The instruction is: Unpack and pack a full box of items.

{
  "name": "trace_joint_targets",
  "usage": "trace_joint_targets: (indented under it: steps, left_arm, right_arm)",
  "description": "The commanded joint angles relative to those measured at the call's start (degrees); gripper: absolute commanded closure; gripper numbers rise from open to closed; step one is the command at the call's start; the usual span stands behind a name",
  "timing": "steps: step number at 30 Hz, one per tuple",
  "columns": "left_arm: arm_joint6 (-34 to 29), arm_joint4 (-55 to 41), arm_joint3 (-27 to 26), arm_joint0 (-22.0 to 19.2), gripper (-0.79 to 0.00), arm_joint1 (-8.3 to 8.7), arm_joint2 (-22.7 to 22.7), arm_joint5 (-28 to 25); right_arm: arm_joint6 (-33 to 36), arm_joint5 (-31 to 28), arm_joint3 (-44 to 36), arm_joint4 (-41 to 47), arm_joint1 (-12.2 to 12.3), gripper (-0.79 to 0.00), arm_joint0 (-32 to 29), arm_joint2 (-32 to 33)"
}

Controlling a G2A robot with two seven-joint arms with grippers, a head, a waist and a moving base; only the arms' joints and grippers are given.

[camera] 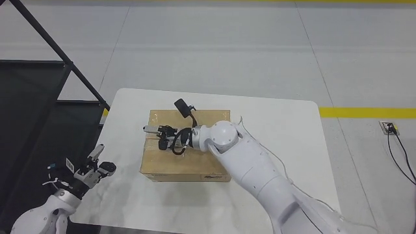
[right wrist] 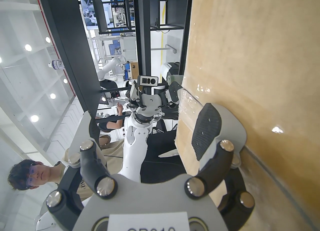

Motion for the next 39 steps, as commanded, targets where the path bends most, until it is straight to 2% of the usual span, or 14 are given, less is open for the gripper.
trace_joint_targets:
  steps: [1,15,20,29,39]
  left_arm:
    - [0.06,0.19,-0.09,-0.13,-0.785,0.01,0.37,0.1]
    - [-0.26,0.91,-0.13,-1.16,-0.785,0.21,2.21,0.42]
    - [-0.23,1.15,-0.21,-1.34,-0.785,0.29,2.59,0.38]
    - [-0.1,1.0,-0.17,-1.4,-0.785,0.46,2.75,0.41]
    - [0.15,0.55,-0.02,-1.47,-0.785,0.59,2.98,0.39]
  right_arm:
    - [0.55,0.47,-0.57,-0.36,0.58,-0.785,-0.23,0.64]
    - [2.14,5.41,-12.16,-5.97,6.26,-0.785,-5.74,6.61]
    - [1.78,8.55,-20.12,-9.34,8.84,-0.785,-9.74,9.73]
    - [1.57,17.89,-36.45,-17.68,13.4,-0.785,-18.32,16.21]
    - [1.89,23.37,-47.05,-22.97,16.65,-0.785,-25.6,22.85]
